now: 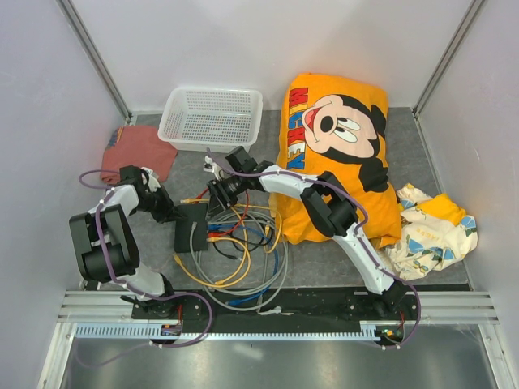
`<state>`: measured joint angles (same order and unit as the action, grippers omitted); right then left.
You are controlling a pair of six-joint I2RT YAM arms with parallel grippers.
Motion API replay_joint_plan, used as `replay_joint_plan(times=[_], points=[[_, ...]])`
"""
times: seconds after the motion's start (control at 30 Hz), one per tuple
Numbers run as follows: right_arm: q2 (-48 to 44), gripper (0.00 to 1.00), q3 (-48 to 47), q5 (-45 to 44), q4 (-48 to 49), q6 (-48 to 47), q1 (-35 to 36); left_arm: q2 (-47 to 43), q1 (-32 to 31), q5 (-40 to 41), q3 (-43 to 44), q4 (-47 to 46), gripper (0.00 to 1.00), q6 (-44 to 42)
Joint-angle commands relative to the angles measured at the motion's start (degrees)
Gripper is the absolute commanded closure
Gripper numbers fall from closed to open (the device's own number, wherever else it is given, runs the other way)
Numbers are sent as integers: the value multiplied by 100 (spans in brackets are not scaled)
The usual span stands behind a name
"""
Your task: Pull the plug from the switch port
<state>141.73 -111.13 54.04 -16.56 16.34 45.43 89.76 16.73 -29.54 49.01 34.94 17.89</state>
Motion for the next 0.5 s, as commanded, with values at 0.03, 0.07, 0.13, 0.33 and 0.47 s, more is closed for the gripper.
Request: replay_joint_plan(times=[0.03,0.07,0.13,0.33,0.47], points=[[12,37,153,-8,179,106,71,104,-3,229,100,-128,98,-40],[30,37,171,-16,170,115,71,104,-3,238,91,-136,98,-40],[74,39,188,10,170,133,63,104,-3,256,82,-145,98,-49],[188,44,136,36,170,186,71,77,-3,238,56,-189,99,-40],[241,49,118,36,170,212,89,68,-3,238,47,-207,98,-49]])
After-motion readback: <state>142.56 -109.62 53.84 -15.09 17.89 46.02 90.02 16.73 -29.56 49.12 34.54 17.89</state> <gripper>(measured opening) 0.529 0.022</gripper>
